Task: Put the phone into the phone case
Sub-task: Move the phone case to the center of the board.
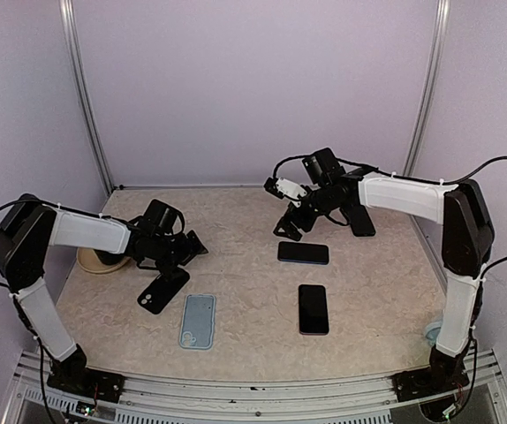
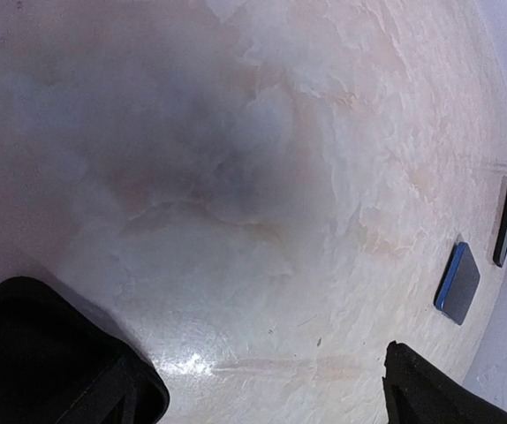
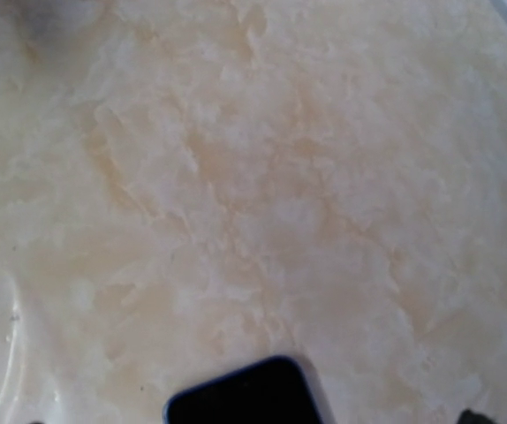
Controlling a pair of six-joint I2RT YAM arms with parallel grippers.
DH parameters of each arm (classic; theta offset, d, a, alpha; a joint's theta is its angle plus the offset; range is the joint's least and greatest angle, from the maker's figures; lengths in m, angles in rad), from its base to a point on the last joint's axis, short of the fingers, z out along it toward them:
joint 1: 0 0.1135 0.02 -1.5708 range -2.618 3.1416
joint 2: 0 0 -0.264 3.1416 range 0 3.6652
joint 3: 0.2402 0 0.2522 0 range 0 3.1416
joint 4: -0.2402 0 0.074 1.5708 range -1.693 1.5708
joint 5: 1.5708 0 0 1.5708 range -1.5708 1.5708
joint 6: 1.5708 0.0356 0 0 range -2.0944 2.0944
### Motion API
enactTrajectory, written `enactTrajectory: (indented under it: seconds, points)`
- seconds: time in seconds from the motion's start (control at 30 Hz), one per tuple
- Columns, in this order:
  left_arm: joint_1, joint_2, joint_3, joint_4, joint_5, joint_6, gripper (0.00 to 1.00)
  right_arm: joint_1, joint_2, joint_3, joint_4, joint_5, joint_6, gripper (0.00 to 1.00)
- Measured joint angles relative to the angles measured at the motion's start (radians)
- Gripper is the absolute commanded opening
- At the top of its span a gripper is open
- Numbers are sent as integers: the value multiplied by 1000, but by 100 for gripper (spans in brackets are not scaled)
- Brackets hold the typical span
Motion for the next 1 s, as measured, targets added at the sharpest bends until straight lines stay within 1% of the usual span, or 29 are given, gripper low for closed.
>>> enactTrajectory:
  seconds: [0.23,0.67,0.87,1.0]
  points:
    - [-18,30,32,2,14,29,92,1,0,-11,5,21,0,100]
    - [-108,101,116,60,150,105,87,2,-6,-22,11,69,0,100]
    - [-125,126,140,74,196,146,87,2,-27,-38,12,97,-1,100]
    - [-131,128,149,73,201,174,90,2,-37,-53,18,108,-2,100]
